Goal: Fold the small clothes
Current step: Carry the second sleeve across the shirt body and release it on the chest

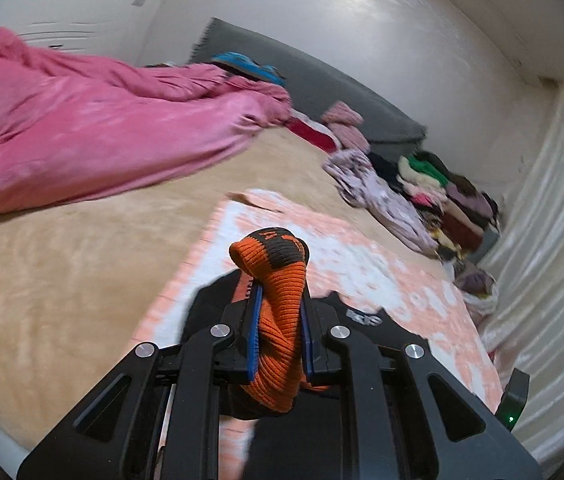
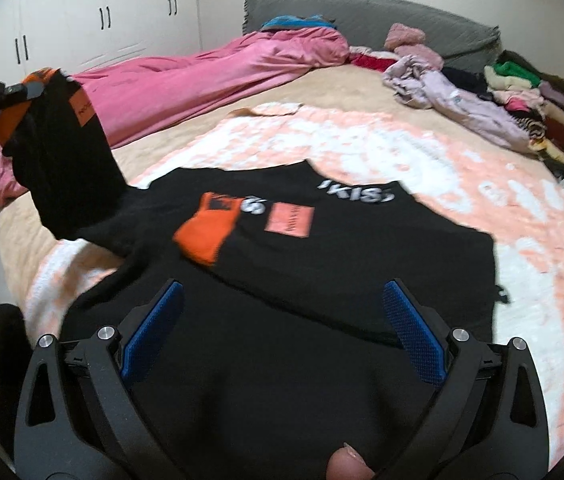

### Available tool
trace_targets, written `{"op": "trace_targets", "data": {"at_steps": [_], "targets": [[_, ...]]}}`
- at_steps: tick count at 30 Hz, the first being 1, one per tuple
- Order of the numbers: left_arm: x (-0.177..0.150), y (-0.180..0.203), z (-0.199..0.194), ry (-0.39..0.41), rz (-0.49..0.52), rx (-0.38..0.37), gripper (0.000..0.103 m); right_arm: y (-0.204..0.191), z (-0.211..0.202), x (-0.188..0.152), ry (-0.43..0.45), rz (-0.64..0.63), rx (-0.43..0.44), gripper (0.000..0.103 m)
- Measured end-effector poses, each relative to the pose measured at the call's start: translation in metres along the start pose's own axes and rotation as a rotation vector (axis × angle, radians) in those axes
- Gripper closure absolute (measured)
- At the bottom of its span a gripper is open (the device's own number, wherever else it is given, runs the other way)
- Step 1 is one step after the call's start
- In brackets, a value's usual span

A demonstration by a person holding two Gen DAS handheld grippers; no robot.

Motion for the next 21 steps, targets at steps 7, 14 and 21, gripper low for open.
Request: {"op": "trace_targets", "data": {"at_steps": [7, 14, 21], "targets": [[-0.031, 0.078, 0.05, -0.095, 0.083, -0.049, 0.088, 0.072, -0.008, -0.015, 0.044, 0.155, -0.045, 0.009], [-0.075, 0.136, 0.101, -0.19, 0.16, -0.086, 0.088, 0.129, -0.015, -0.031, 0.008, 0.227, -0.144, 0.009], [-0.121, 0.164, 0.153, -0.302, 0.207, -0.085, 0.088, 0.17, -0.019, -0.041, 0.001, 0.346, -0.171, 0.009]]}}
Point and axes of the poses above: each gripper's, at about its wrist camera, not at the fingertips, and z roughly the way its jaws point, y to its right, x to its top, the point moved 4 cm from there along z, roughly the way its jaws point, and after that the axes turned 3 degrees about y, right-handed, at the moved point
